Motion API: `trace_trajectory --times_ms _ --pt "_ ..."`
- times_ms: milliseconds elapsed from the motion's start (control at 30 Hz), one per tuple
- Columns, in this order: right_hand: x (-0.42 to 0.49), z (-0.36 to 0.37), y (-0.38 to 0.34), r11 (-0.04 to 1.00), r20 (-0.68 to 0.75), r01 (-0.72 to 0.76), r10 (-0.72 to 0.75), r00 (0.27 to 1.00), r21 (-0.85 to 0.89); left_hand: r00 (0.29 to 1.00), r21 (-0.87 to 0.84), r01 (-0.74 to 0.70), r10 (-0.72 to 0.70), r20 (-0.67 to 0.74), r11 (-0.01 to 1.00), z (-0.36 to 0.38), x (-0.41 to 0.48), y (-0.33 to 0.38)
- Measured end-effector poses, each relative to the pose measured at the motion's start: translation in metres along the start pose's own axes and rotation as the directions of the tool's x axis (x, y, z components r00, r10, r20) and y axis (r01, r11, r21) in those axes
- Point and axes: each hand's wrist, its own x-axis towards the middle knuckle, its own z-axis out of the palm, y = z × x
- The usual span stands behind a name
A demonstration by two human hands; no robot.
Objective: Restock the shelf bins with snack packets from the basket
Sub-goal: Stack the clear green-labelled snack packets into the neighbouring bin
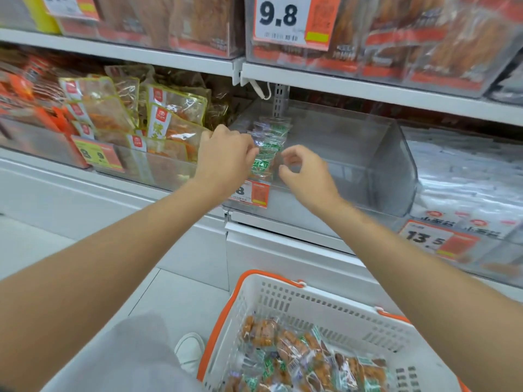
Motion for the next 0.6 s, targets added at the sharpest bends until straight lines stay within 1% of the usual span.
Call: trace_trajectory --times_ms 33,67,100,133,167,233,300,333,367,400,433,467,500,533,600 --pt "-0.014 -0.006 -0.001 0.998 -0.07 0.068 -0.069 0.995 -0.016 0.998 -0.064 0.044 -0.047 -0.052 0.997 -0.004 -0.01 0.014" --pt "-0.028 -0.012 0.0 0.993 -0.114 0.116 -0.119 0.986 -0.039 0.993 -0.16 0.1 -0.108 -0.041 0.982 -0.006 -0.021 0.03" --pt "-0.043 -0.019 0.002 0.989 -0.129 0.136 -0.143 0.981 -0.055 0.986 -0.257 0.168 -0.168 0.022 0.952 -0.009 -0.033 0.046" --pt "-0.058 -0.024 0.008 0.99 -0.121 0.126 -0.133 0.984 -0.066 0.971 -0.327 0.238 -0.212 0.114 0.914 -0.009 -0.046 0.061" --pt "-0.073 -0.03 0.015 0.992 -0.099 0.1 -0.107 0.989 -0.075 0.95 -0.364 0.297 -0.234 0.208 0.883 -0.008 -0.058 0.076" --pt "-0.106 -0.039 0.038 0.994 -0.029 0.024 -0.027 0.999 -0.109 0.889 -0.383 0.382 -0.22 0.402 0.841 0.001 -0.083 0.1" --pt "-0.14 -0.047 0.065 0.983 0.076 -0.074 0.088 0.993 -0.166 0.803 -0.425 0.449 -0.146 0.578 0.786 0.017 -0.107 0.12" --pt "-0.156 -0.051 0.078 0.974 0.159 -0.15 0.177 0.971 -0.171 0.743 -0.455 0.505 -0.1 0.662 0.734 0.027 -0.118 0.13" --pt "-0.171 -0.055 0.093 0.958 0.254 -0.242 0.276 0.927 -0.158 0.676 -0.469 0.568 -0.057 0.735 0.676 0.038 -0.13 0.139" --pt "-0.186 -0.057 0.107 0.928 0.347 -0.344 0.373 0.861 -0.145 0.612 -0.459 0.622 -0.028 0.79 0.635 0.049 -0.141 0.146" --pt "-0.2 -0.059 0.122 0.88 0.417 -0.452 0.468 0.779 -0.142 0.55 -0.433 0.663 -0.006 0.835 0.611 0.06 -0.151 0.153" --pt "-0.214 -0.06 0.139 0.821 0.46 -0.55 0.552 0.695 -0.155 0.49 -0.399 0.697 0.01 0.871 0.595 0.071 -0.161 0.159" --pt "-0.227 -0.06 0.159 0.766 0.478 -0.616 0.617 0.624 -0.185 0.437 -0.366 0.723 0.023 0.899 0.586 0.081 -0.17 0.163" --pt "-0.239 -0.058 0.18 0.729 0.48 -0.643 0.663 0.574 -0.236 0.391 -0.335 0.736 0.035 0.92 0.588 0.09 -0.177 0.167" --pt "-0.259 -0.051 0.225 0.676 0.456 -0.641 0.729 0.51 -0.364 0.32 -0.287 0.744 0.056 0.946 0.603 0.103 -0.189 0.17"
